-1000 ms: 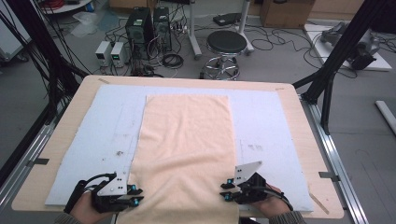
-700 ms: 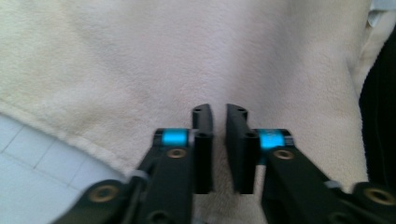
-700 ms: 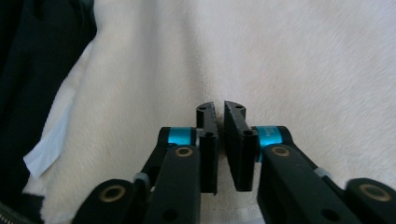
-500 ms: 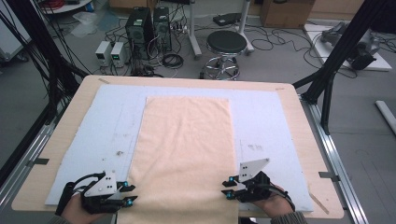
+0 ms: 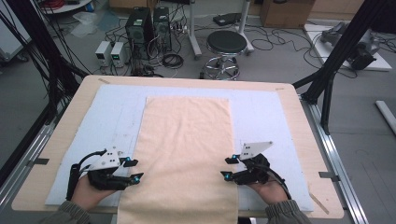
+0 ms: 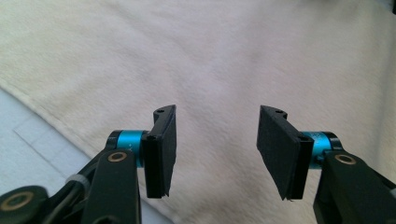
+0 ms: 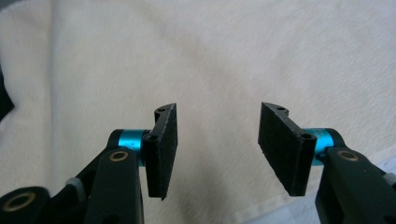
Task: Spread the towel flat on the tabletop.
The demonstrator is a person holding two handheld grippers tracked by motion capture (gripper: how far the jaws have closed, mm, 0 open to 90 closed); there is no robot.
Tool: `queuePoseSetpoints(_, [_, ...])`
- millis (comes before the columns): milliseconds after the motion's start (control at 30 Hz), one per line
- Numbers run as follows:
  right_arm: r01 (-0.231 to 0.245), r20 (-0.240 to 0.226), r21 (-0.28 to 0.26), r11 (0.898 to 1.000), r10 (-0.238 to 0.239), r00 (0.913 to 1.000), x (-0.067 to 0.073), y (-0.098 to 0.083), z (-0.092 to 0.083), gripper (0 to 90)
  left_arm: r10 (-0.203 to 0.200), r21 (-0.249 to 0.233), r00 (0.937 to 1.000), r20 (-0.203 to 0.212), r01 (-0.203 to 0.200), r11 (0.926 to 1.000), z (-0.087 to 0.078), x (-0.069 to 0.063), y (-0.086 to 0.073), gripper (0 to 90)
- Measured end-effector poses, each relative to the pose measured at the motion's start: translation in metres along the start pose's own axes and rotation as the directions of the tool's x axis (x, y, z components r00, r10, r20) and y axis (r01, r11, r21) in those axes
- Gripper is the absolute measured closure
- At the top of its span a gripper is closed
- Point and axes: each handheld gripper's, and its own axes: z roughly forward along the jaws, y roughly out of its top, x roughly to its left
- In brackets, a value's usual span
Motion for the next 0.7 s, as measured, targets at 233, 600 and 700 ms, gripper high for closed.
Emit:
queuePoseSetpoints(233, [-0.037,0.049,-0.024,0.999,0.038,0.9980,-0.017,0.017,0.004,33.6,-0.050,-0.037,0.9980,-0.039,0.048,0.9982,0.001,0.015,0.009,39.0])
queuePoseSetpoints(600, [-0.052,0.109,-0.058,0.997,0.058,0.9923,-0.038,0.047,0.004,22.6,-0.084,-0.054,0.9873,-0.135,0.077,0.9955,-0.008,0.037,0.024,32.3])
queuePoseSetpoints(700, [-0.043,0.114,-0.048,0.998,0.049,0.9923,-0.040,0.051,0.005,21.6,-0.087,-0.069,0.9856,-0.145,0.077,0.9946,-0.010,0.039,0.028,32.3])
